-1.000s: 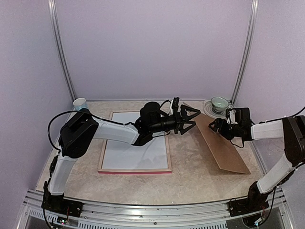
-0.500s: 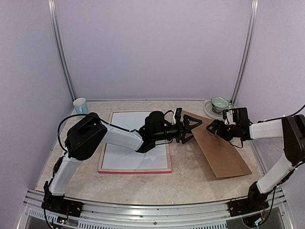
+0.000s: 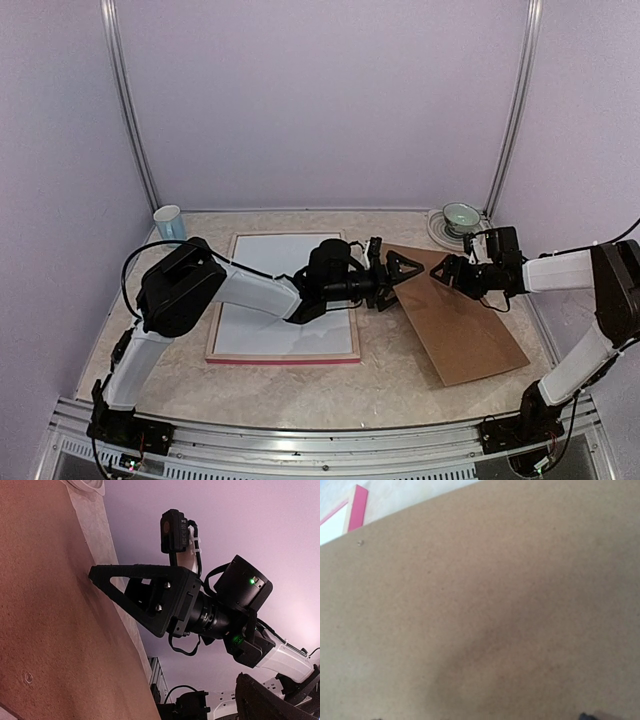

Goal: Put the photo into the frame
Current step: Pick up the backboard from the center of the board.

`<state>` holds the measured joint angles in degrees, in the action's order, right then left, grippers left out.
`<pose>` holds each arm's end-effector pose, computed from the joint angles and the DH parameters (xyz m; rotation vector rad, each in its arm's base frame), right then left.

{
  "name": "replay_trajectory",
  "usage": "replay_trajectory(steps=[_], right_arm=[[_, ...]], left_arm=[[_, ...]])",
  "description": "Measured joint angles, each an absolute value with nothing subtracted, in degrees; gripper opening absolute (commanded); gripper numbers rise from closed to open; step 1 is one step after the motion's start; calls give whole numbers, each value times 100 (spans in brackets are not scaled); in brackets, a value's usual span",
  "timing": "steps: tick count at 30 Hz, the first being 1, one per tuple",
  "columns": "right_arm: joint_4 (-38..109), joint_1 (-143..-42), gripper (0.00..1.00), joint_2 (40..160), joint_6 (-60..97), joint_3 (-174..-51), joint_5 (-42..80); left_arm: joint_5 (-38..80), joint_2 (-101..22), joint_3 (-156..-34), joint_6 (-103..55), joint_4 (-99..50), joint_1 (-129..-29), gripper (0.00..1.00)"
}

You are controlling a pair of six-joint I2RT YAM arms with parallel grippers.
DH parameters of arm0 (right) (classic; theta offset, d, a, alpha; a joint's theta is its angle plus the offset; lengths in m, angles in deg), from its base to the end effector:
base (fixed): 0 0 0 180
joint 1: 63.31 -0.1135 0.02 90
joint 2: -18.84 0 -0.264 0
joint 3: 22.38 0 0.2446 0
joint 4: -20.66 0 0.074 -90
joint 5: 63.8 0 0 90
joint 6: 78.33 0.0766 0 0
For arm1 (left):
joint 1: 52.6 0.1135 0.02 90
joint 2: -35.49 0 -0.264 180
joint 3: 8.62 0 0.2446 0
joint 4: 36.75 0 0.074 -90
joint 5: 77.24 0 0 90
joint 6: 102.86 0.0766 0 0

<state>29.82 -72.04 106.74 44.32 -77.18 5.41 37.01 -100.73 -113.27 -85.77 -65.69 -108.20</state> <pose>0.3151 0.0759 0.1458 0.3030 2.3594 0.7776 0.2919 -0.4821 0.1615 0.1060 2.0633 -1.9300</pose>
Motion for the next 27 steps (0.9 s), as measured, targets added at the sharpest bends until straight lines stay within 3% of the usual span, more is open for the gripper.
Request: replay_trajectory(steps=[7,17,27], right_arm=[[3083,-7224,85,10632,4427,-7718,565],[3205,-7226,86,10582,4427,-7731,587],[3395,-7233,86,10582,4436,-7728,543]], left_arm=[[3690,-10073,-11209,-8675,-6617,-10793,68],[3626,-10040,-11165,-8824,-6390,-10765,59],[3327,-9787,-11167,-8607,-5179,-10765,26]])
